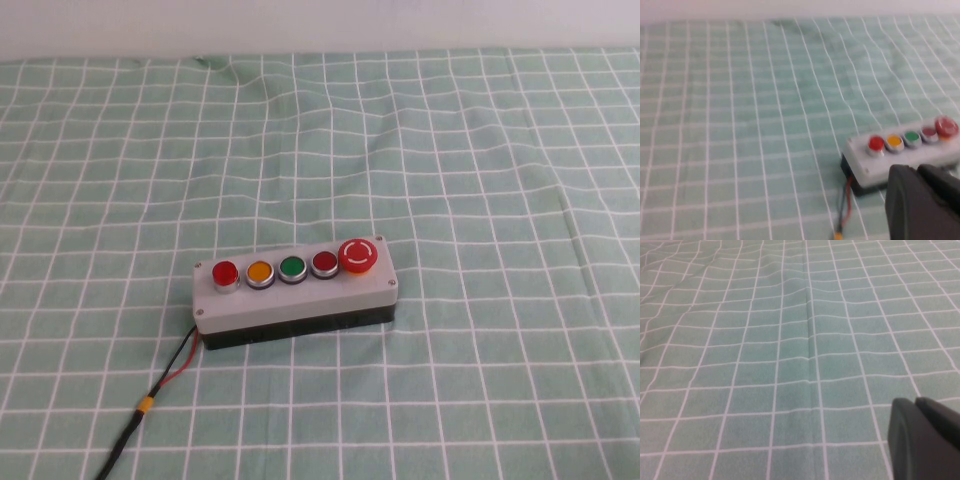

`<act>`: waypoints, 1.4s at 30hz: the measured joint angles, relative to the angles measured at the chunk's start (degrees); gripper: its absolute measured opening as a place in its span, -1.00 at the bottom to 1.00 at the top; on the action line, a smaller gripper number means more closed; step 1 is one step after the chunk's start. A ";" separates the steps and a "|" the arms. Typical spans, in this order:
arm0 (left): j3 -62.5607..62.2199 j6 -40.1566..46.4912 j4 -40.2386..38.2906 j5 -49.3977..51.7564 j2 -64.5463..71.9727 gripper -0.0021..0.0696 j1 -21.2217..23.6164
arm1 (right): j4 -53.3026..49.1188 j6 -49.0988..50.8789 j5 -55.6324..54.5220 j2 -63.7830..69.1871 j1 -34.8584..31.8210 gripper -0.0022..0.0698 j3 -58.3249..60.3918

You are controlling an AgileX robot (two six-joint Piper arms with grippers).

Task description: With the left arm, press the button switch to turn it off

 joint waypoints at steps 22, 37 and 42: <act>59.01 0.13 0.43 -49.66 -23.47 -0.95 10.69 | 0.00 0.00 0.00 0.00 0.00 -0.99 0.00; 60.08 0.25 1.56 -42.40 -23.70 -0.95 10.69 | 0.00 0.00 0.00 0.00 0.00 -0.99 0.00; 60.08 0.25 1.56 -42.40 -23.70 -0.95 10.69 | 0.00 0.00 0.00 0.00 0.00 -0.99 0.00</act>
